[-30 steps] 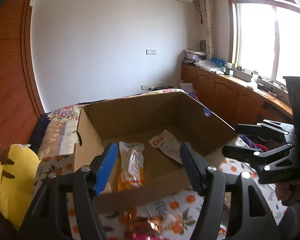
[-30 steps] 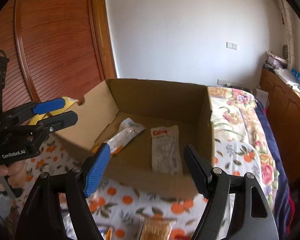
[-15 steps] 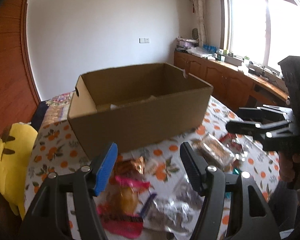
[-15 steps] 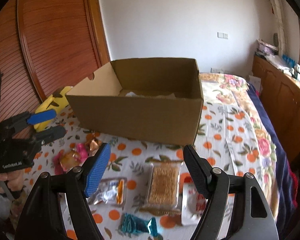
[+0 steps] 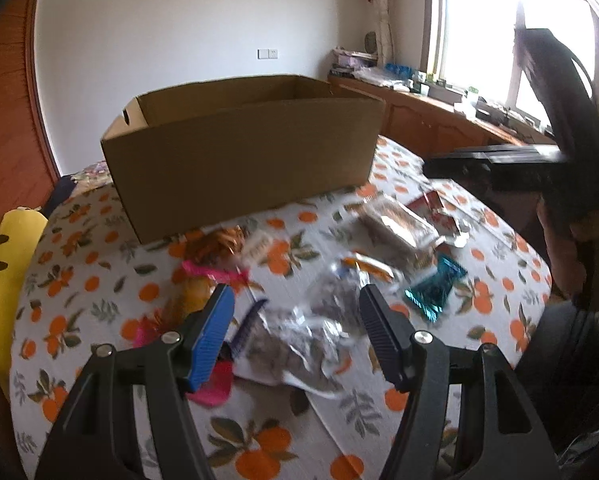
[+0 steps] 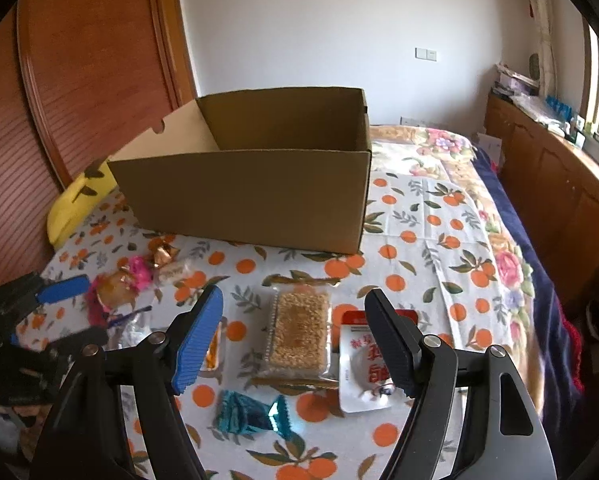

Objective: Organize snacks
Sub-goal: 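Move both tools back over the snacks on the bedspread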

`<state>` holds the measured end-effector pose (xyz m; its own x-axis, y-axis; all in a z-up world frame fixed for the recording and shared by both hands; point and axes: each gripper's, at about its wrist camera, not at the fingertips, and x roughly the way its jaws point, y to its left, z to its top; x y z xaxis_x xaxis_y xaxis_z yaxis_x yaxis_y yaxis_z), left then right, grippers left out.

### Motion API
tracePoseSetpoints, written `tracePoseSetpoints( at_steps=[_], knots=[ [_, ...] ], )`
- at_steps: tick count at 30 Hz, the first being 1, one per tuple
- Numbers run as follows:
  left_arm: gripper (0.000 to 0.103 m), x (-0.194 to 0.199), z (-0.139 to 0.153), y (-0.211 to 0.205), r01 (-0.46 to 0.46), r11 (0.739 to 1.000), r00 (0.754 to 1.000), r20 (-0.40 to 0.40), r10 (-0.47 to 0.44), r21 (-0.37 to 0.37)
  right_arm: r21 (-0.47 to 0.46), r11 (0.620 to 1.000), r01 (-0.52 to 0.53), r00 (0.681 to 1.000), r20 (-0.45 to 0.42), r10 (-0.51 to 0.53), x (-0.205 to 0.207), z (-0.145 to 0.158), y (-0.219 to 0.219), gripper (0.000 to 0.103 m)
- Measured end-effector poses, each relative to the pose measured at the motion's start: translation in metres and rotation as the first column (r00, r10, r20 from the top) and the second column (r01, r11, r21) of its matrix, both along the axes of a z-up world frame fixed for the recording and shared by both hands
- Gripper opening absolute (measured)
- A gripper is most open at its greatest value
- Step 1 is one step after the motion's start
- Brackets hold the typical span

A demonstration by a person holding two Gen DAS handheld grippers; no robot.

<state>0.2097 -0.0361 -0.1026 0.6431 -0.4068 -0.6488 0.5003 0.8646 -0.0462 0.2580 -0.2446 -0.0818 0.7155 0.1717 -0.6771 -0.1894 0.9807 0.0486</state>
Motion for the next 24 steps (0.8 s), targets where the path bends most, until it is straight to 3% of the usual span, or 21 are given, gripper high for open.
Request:
tracePoseSetpoints(
  at_steps=[9, 24],
  knots=[
    [0.065, -0.015, -0.023, -0.008, 0.021, 0.999, 0.999, -0.025, -0.020, 0.045, 0.062, 0.998, -0.008, 0.998, -0.069, 0.012, 0.018, -0.026, -0.007, 0.070],
    [0.066, -0.006, -0.042, -0.022, 0.044, 0.986, 0.998, -0.041, -0.038, 0.163, -0.018, 0.999, -0.027, 0.989, -0.144, 0.024, 0.031, -0.049, 0.016, 0.070]
  ],
)
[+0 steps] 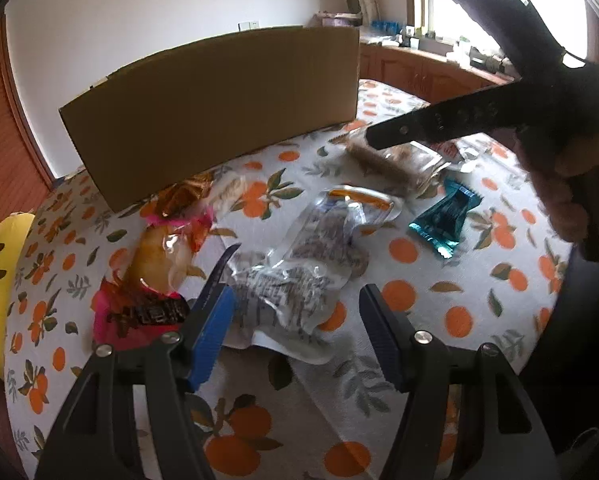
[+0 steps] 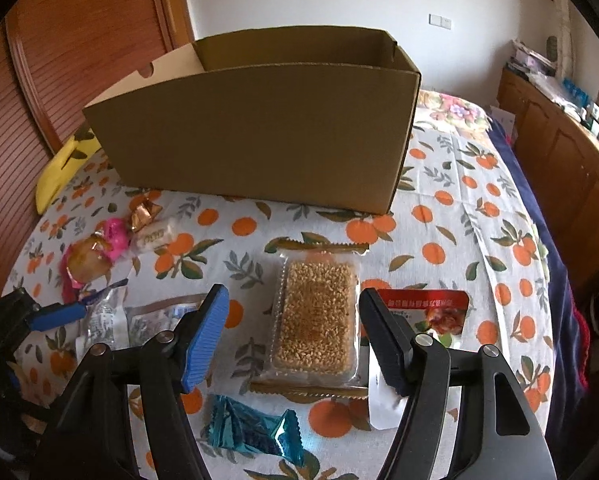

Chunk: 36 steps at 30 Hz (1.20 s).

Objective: Organize snacks
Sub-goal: 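Move both tools back over the snacks on the bedspread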

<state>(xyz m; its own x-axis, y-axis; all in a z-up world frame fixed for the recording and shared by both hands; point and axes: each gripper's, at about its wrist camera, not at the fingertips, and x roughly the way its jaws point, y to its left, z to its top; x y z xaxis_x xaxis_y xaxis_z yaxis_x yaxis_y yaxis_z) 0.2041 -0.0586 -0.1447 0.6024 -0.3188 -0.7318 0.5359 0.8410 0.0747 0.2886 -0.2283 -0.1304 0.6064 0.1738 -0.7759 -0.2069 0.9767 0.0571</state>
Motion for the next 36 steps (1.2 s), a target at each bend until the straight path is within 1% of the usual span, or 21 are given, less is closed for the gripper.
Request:
tracePoseSetpoints(
  at_steps=[3, 10, 14, 17, 19, 20, 26, 31, 33, 34, 36],
  knots=[
    [0.066, 0.001, -0.003, -0.001, -0.004, 1.000, 1.000, 0.006, 0.004, 0.026, 0.001, 1.000, 0.004, 1.000, 0.001, -0.004, -0.001, -0.001, 0.000, 0.070],
    [0.067, 0.010, -0.004, -0.008, 0.015, 0.998, 1.000, 0.010, -0.015, 0.053, -0.004, 1.000, 0.007, 1.000, -0.001, -0.007, -0.002, -0.004, 0.000, 0.070],
    [0.067, 0.016, -0.003, -0.010, 0.020, 0.998, 1.000, -0.004, -0.020, 0.062, -0.010, 1.000, 0.009, 1.000, -0.005, -0.010, -0.002, -0.008, 0.000, 0.070],
    [0.068, 0.019, -0.003, -0.008, 0.020, 0.999, 1.000, -0.016, -0.019, 0.049, -0.007, 1.000, 0.009, 1.000, -0.003, -0.009, -0.002, -0.009, -0.001, 0.070],
    [0.060, 0.019, -0.003, -0.006, 0.022, 0.999, 0.999, -0.027, -0.021, 0.030, -0.005, 1.000, 0.009, 1.000, -0.003, -0.009, -0.002, -0.009, -0.001, 0.070],
    [0.058, 0.019, -0.002, -0.005, 0.019, 0.999, 1.000, -0.025, -0.019, 0.028, -0.005, 1.000, 0.009, 1.000, -0.003, -0.009, -0.002, -0.009, -0.001, 0.070],
    [0.052, 0.004, 0.000, 0.000, 0.024, 0.999, 1.000, 0.009, -0.024, 0.022, -0.004, 1.000, 0.018, 1.000, -0.014, -0.018, 0.001, -0.012, -0.004, 0.070],
    [0.047, -0.004, 0.007, 0.010, 0.013, 0.999, 1.000, 0.011, -0.013, -0.029, 0.002, 1.000, 0.015, 1.000, -0.017, -0.015, 0.001, -0.015, -0.006, 0.070],
    [0.039, -0.006, 0.013, 0.014, 0.006, 0.998, 1.000, 0.022, -0.005, -0.056, -0.001, 1.000, 0.013, 1.000, -0.022, -0.013, 0.002, -0.017, -0.006, 0.070],
    [0.037, -0.008, 0.016, 0.017, 0.002, 0.998, 0.999, 0.034, 0.000, -0.069, -0.002, 1.000, 0.011, 1.000, -0.024, -0.011, 0.002, -0.018, -0.005, 0.070],
    [0.023, -0.010, 0.023, 0.020, -0.004, 0.996, 0.998, 0.057, 0.009, -0.088, -0.011, 1.000, 0.007, 1.000, -0.028, -0.008, 0.003, -0.020, -0.004, 0.070]
  ],
)
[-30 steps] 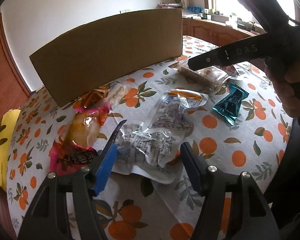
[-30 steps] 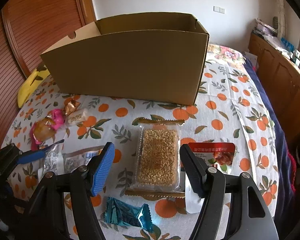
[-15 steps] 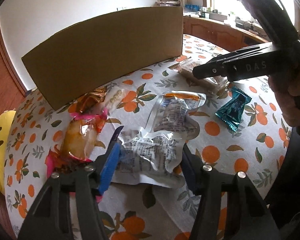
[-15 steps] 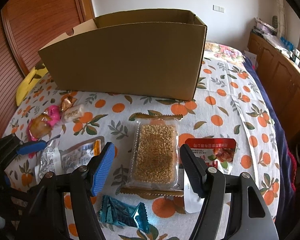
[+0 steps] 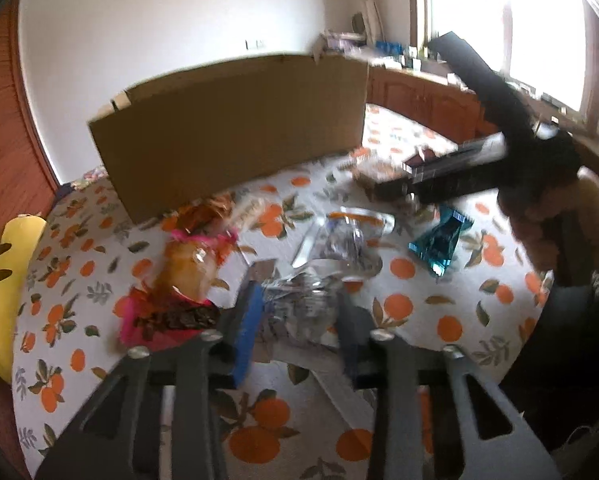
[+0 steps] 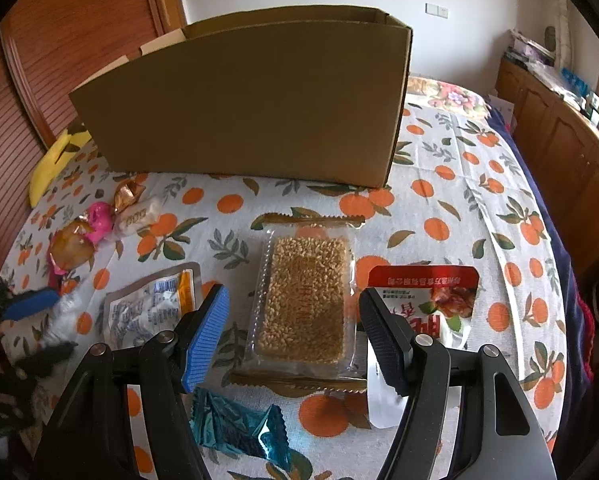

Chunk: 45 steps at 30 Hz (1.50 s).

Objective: Organize snacks
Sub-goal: 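Move both tools back over the snacks on the bedspread, then grasp the clear wrapper with the left tool while the right tool grasps the granola tray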

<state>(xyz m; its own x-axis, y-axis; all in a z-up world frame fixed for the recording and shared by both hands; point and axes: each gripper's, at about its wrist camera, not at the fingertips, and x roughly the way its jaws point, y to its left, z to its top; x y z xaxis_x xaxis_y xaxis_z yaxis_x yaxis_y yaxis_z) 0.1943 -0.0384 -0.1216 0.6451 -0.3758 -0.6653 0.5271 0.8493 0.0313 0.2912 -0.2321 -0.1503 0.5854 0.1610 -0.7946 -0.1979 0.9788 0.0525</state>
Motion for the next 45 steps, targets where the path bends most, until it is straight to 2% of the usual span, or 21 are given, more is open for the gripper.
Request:
tracePoseSetpoints(
  at_steps=[2, 7, 15, 18, 19, 20, 25, 30, 37, 45],
  knots=[
    [0.015, -0.003, 0.009, 0.003, -0.012, 1.000, 0.999, 0.032, 0.012, -0.008, -0.007, 1.000, -0.001, 1.000, -0.003, 0.001, 0.001, -0.002, 0.002, 0.070],
    [0.014, 0.002, 0.016, 0.011, -0.042, 0.999, 0.998, 0.055, 0.042, -0.008, -0.019, 1.000, -0.002, 1.000, -0.006, 0.002, 0.003, -0.005, 0.005, 0.070],
    [0.016, 0.016, 0.018, 0.019, -0.044, 0.999, 0.999, 0.003, 0.045, -0.031, -0.043, 0.999, -0.009, 1.000, -0.022, 0.008, 0.011, -0.013, 0.008, 0.067],
    [0.016, 0.017, 0.016, 0.012, -0.041, 0.999, 0.999, 0.025, 0.041, 0.005, -0.085, 0.996, -0.013, 1.000, -0.011, 0.012, 0.011, -0.014, 0.011, 0.060],
    [0.016, 0.018, 0.015, 0.010, -0.044, 0.999, 0.999, 0.028, 0.044, 0.017, -0.084, 0.996, -0.011, 1.000, -0.011, 0.010, 0.011, -0.014, 0.010, 0.052],
    [0.015, 0.017, 0.016, 0.010, -0.049, 0.999, 0.998, 0.032, 0.049, 0.015, -0.078, 0.997, -0.012, 1.000, -0.012, 0.011, 0.011, -0.013, 0.010, 0.049],
    [0.014, 0.015, 0.020, 0.018, -0.074, 0.997, 0.996, 0.042, 0.076, -0.033, -0.079, 0.997, -0.015, 1.000, -0.006, 0.015, 0.009, -0.013, 0.010, 0.045],
    [0.014, 0.007, 0.035, 0.025, -0.079, 0.993, 0.994, 0.072, 0.085, -0.083, -0.039, 0.999, -0.016, 0.999, 0.030, 0.018, 0.001, -0.002, 0.005, 0.045],
    [0.014, 0.001, 0.050, 0.026, -0.071, 0.991, 0.992, 0.099, 0.082, -0.114, 0.021, 0.999, -0.033, 0.996, 0.089, 0.031, -0.010, 0.019, 0.007, 0.044],
    [0.014, -0.004, 0.069, 0.028, -0.070, 0.987, 0.987, 0.131, 0.089, -0.147, 0.050, 0.998, -0.039, 0.992, 0.121, 0.033, -0.018, 0.030, 0.007, 0.045]
  ],
)
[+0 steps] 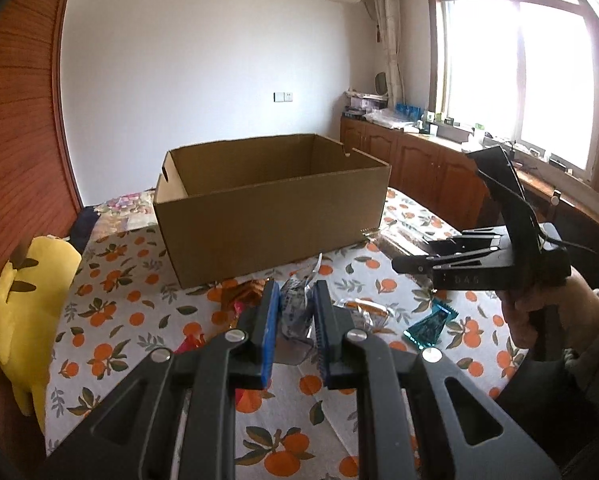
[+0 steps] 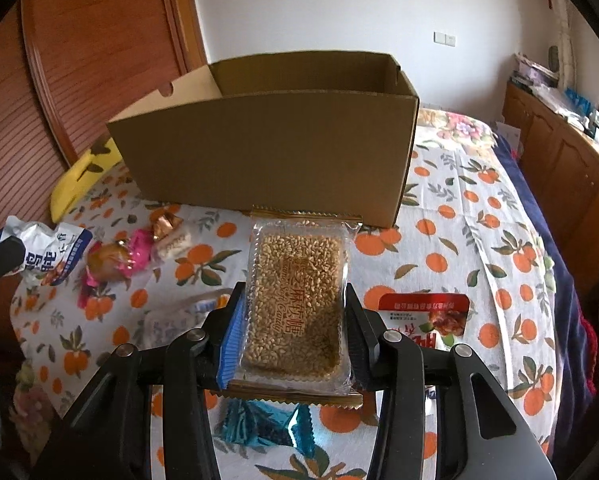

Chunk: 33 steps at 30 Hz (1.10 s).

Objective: Organize snacks
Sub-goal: 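Grasp the clear wrapper with the left tool while the right tool grasps the granola tray, then carry both snacks over the cardboard box and lower them inside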

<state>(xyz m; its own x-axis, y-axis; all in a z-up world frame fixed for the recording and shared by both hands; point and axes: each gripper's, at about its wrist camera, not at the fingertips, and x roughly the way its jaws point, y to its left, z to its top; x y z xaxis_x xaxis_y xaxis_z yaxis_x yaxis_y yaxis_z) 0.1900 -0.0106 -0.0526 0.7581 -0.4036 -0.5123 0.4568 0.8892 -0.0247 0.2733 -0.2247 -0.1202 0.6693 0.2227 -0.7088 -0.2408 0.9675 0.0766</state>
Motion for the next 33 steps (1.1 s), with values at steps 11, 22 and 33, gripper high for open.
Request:
tracePoseSetpoints(
  at_steps=[11, 22, 33],
  knots=[
    [0.014, 0.000, 0.018, 0.007, -0.023, 0.999, 0.999, 0.036, 0.024, -0.024, 0.013, 1.000, -0.003, 0.999, 0.036, 0.003, -0.009, 0.010, -0.001, 0.045],
    [0.015, 0.017, 0.030, 0.009, -0.045, 0.999, 0.996, 0.072, 0.046, -0.018, 0.029, 0.999, -0.045, 0.993, 0.107, 0.041, -0.021, 0.039, 0.002, 0.045],
    [0.015, 0.052, 0.044, -0.004, -0.025, 0.999, 0.994, 0.103, 0.028, -0.025, -0.002, 0.993, -0.118, 0.973, 0.199, 0.116, -0.022, 0.082, 0.018, 0.045]
  ],
)
